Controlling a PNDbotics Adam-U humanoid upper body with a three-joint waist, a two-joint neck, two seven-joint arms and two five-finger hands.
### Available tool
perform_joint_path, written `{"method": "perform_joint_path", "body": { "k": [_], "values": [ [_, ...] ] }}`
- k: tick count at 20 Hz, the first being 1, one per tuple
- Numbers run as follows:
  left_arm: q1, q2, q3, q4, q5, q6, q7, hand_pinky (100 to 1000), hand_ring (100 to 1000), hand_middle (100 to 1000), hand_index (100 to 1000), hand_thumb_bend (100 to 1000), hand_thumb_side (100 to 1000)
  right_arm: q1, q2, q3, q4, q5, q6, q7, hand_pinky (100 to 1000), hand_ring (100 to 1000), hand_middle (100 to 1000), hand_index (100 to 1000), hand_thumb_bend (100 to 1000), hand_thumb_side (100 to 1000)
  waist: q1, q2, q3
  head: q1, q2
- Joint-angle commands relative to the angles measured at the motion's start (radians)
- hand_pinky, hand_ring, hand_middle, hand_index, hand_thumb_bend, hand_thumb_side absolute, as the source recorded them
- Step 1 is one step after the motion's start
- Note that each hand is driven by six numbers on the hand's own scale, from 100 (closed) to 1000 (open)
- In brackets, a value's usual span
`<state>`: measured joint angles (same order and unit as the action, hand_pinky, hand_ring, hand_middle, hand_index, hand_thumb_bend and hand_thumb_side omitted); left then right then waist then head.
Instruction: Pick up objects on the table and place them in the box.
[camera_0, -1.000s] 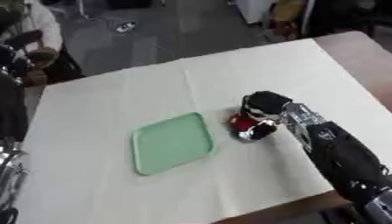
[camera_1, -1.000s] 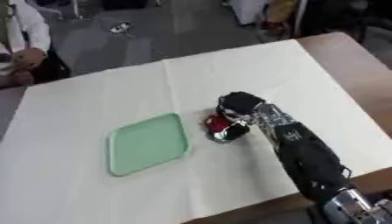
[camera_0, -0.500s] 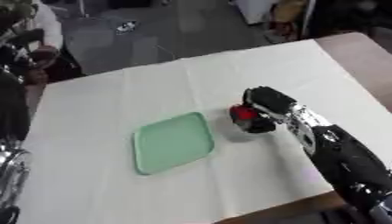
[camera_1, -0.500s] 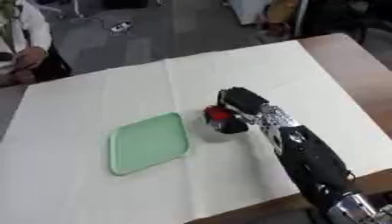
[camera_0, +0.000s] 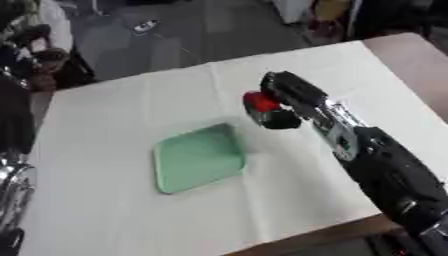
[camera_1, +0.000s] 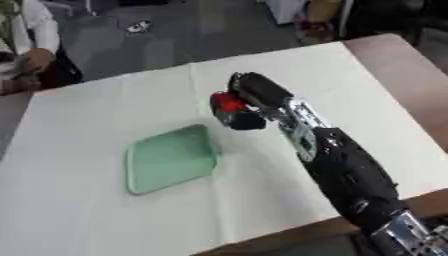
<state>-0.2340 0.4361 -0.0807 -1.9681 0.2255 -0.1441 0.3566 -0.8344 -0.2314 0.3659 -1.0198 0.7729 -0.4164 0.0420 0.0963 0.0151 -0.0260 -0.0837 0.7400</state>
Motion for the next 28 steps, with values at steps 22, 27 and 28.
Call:
{"method": "perform_joint_path", "body": {
  "k": [22,27,28],
  "values": [
    [-0.056,-0.012,-0.001,-0.032,0.002,-0.02,-0.01,643,739,856,896,339,900,0.026,0.159,0.072,-0.043,-0.028,-0.03,0.083,100,100,100,100,100,751,-0.003,-0.004,0.026,-0.021,0.009],
    [-0.062,-0.019,-0.003,-0.032,0.003,-0.021,-0.011,643,738,856,896,341,901,0.018,0.165,0.047,-0.003,0.056,-0.039,0.017,100,191,200,209,100,831,0.002,-0.001,0.03,-0.019,0.003],
    [-0.064,-0.02,-0.004,-0.032,0.004,-0.021,-0.012,643,738,856,896,341,900,0.017,0.168,0.042,0.013,0.076,-0.037,-0.004,100,381,399,384,100,908,0.003,0.0,0.031,-0.02,0.001]
  ]
}}
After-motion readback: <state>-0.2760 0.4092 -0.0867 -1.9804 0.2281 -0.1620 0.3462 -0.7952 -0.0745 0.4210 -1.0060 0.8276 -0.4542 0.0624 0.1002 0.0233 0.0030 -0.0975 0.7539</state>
